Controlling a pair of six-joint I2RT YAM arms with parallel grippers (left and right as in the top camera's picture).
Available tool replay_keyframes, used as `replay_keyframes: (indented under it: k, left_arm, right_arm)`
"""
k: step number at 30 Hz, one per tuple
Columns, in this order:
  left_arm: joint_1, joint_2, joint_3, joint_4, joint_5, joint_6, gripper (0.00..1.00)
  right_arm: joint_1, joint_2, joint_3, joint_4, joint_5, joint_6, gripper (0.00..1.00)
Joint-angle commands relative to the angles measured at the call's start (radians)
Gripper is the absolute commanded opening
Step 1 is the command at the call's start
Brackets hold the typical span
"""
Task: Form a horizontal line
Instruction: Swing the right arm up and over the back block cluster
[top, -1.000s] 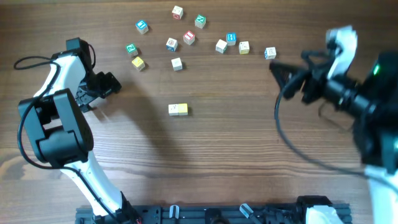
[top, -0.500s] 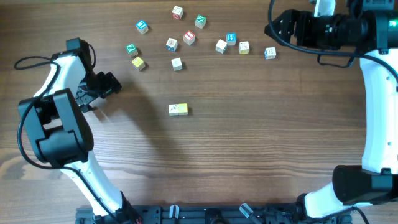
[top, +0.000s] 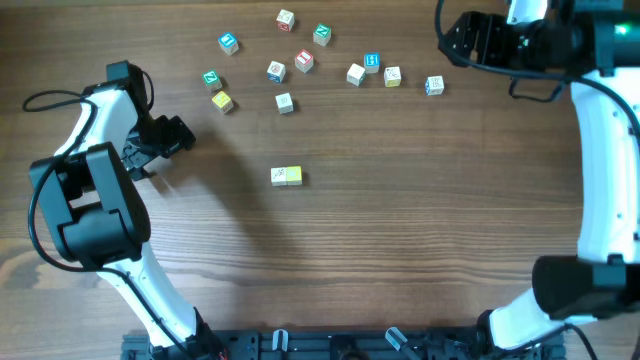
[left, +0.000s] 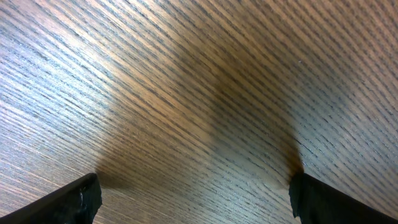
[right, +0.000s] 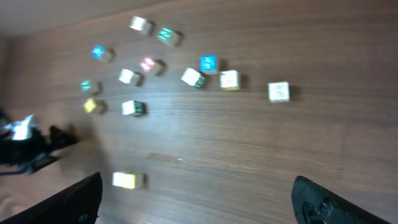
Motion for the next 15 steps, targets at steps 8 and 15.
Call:
replay_keyframes:
  k: [8,15]
  left_arm:
    - [0.002,0.017,0.012,0.003,-0.001,0.001,1.00]
    - [0.002,0.017,0.012,0.003,-0.001,0.001,1.00]
  right_arm:
    - [0.172,0.352,0.001,0.346,0.200,0.021,0.94]
    - [0.316,0.425,0.001,0.584,0.395,0.158,0.98]
